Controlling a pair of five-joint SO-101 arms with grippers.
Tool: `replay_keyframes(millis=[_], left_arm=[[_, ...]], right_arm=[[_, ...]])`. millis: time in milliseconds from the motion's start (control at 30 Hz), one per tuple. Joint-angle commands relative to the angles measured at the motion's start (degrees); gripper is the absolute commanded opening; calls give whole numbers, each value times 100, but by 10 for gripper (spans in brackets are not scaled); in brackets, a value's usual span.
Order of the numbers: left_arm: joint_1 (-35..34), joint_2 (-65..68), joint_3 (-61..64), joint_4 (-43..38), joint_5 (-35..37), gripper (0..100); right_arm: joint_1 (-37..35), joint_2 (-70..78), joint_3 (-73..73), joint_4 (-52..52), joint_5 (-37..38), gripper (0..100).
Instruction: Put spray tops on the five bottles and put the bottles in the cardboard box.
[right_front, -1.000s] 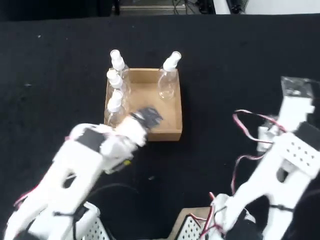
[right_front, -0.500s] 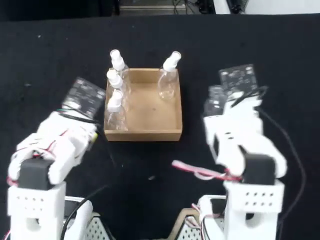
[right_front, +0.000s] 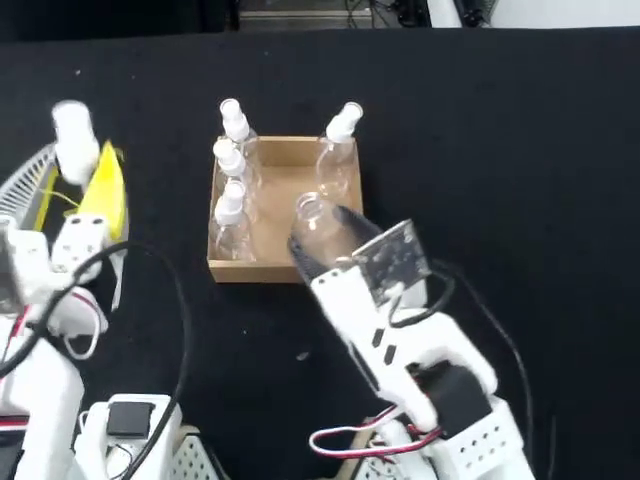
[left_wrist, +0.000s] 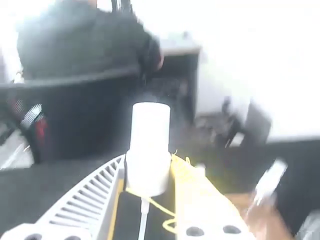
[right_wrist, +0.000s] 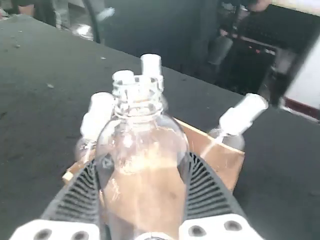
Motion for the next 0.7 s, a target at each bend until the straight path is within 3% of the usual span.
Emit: replay_keyframes(millis=[0,200,500,667], left_arm=[[523,9,-286,-949,853,30],[1552,9,-40,-2163,1503,30],[3635,0,1279,-4220,1503,30],[4233,0,2009,-4844,1486,30]], right_arm=[[-97,-488,286,-378,-35,11],[-97,-1332,734,-387,-633,11],[-97,-2352,1516,-888,-712,11],[-105,-2334,1499,-870,-712,11]])
